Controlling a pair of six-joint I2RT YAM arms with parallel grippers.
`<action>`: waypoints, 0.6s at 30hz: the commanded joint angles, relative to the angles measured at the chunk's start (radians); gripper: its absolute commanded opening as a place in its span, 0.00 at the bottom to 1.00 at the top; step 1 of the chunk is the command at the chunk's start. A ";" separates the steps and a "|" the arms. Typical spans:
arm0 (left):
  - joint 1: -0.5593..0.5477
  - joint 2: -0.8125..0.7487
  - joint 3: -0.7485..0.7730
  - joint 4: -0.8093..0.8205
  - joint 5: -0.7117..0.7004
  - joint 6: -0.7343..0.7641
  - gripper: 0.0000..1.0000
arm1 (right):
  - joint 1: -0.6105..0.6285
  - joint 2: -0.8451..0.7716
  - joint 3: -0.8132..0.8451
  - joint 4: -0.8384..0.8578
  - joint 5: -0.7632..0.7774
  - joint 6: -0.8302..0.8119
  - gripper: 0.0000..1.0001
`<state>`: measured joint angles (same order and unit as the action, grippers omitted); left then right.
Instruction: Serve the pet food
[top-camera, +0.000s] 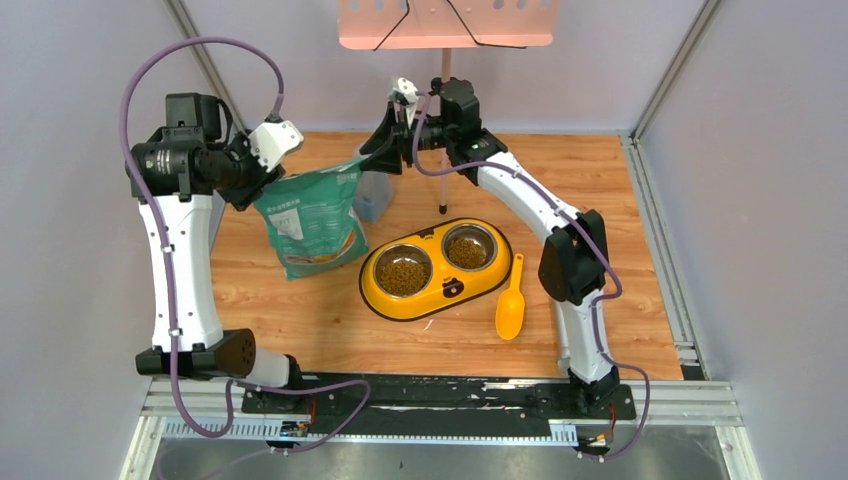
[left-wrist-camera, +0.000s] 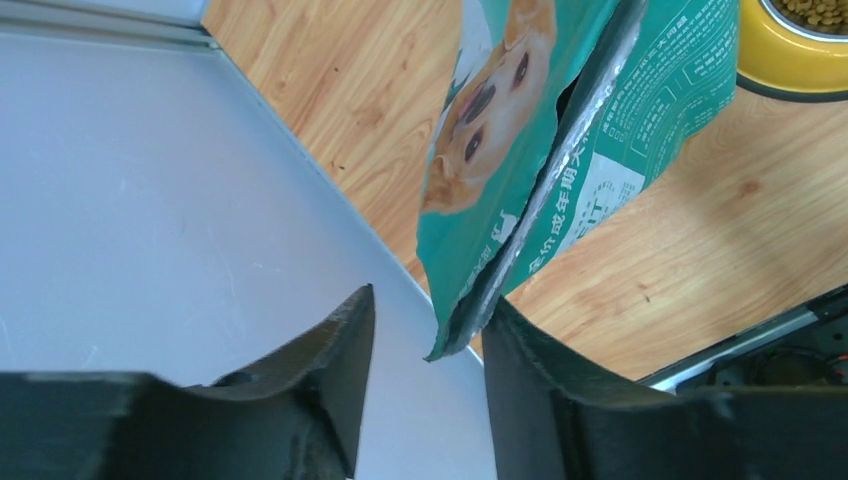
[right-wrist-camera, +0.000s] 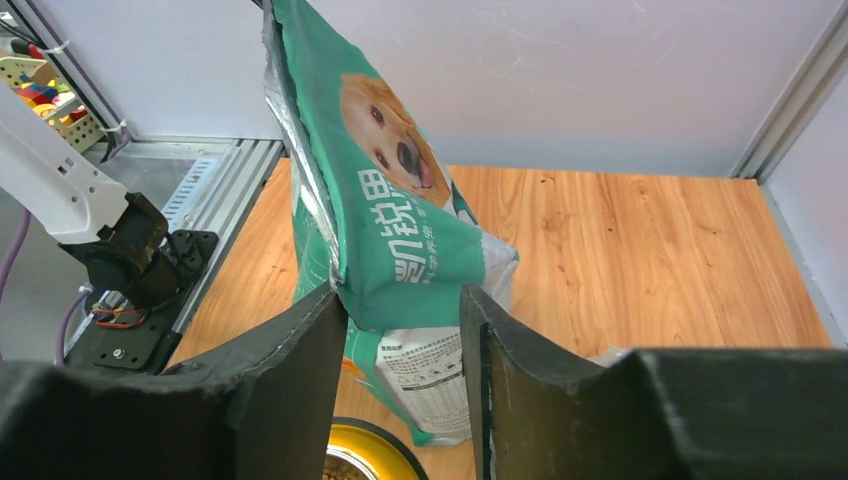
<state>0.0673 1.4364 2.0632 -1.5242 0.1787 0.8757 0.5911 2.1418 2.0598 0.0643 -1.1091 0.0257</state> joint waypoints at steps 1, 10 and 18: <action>0.008 -0.044 -0.016 0.062 -0.010 -0.038 0.54 | -0.007 -0.086 0.041 0.028 0.006 0.005 0.47; 0.008 -0.019 0.167 0.050 -0.077 -0.094 0.82 | -0.086 -0.255 -0.054 -0.056 -0.060 -0.018 0.50; 0.008 -0.100 0.143 0.318 -0.058 -0.455 1.00 | -0.275 -0.509 -0.277 -0.277 0.007 -0.021 0.53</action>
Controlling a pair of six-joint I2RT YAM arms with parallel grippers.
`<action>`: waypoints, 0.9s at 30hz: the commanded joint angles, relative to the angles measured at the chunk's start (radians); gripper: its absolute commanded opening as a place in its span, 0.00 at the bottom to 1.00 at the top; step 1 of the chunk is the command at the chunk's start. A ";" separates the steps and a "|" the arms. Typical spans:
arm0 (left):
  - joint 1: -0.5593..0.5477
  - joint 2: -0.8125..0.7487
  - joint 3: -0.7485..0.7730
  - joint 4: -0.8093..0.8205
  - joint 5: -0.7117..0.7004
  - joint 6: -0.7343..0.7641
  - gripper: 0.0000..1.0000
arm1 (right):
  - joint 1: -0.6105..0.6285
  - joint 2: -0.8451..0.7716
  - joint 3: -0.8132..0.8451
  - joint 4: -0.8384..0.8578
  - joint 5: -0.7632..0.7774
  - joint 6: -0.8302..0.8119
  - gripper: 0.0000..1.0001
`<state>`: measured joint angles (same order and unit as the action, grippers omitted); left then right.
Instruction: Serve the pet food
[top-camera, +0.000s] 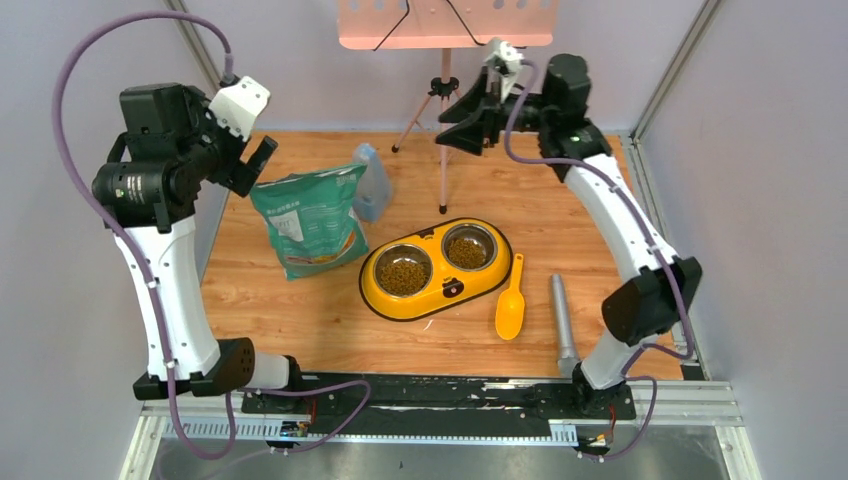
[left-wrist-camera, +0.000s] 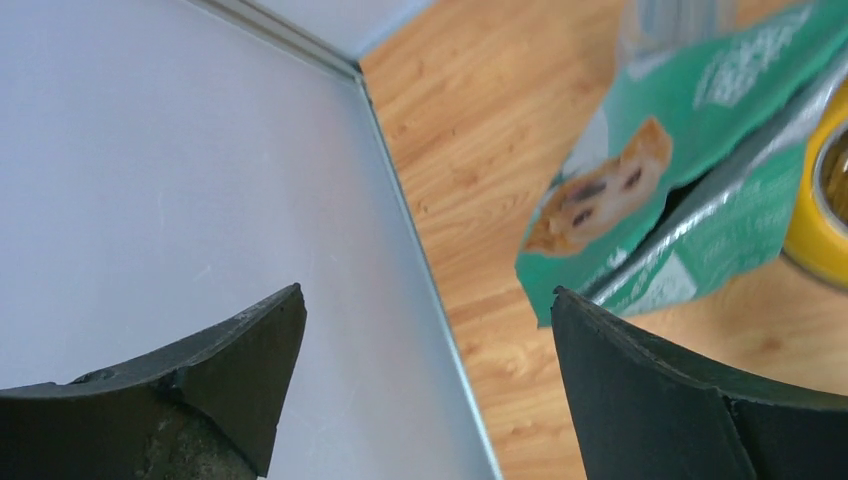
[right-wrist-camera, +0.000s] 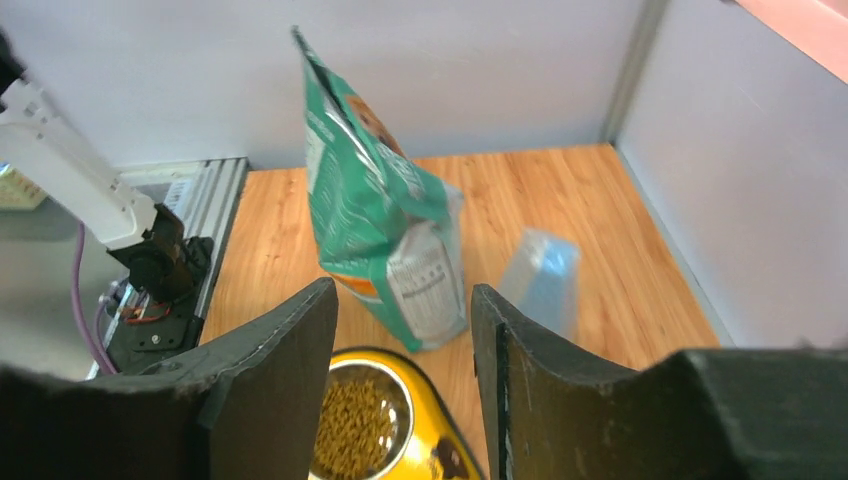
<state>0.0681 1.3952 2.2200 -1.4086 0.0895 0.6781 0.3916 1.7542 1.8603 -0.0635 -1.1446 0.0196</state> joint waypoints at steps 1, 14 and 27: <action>0.007 -0.070 -0.026 0.225 0.064 -0.291 1.00 | -0.099 -0.147 -0.094 -0.189 0.094 -0.014 0.54; -0.055 -0.164 -0.358 0.644 0.137 -0.525 1.00 | -0.301 -0.373 -0.135 -0.637 1.040 -0.009 0.91; -0.055 -0.042 -0.363 0.709 0.172 -0.618 1.00 | -0.301 -0.402 0.019 -0.653 1.334 -0.065 1.00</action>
<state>0.0147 1.3594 1.8599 -0.7643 0.2317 0.0860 0.0872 1.3712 1.8786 -0.7536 0.0879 -0.0547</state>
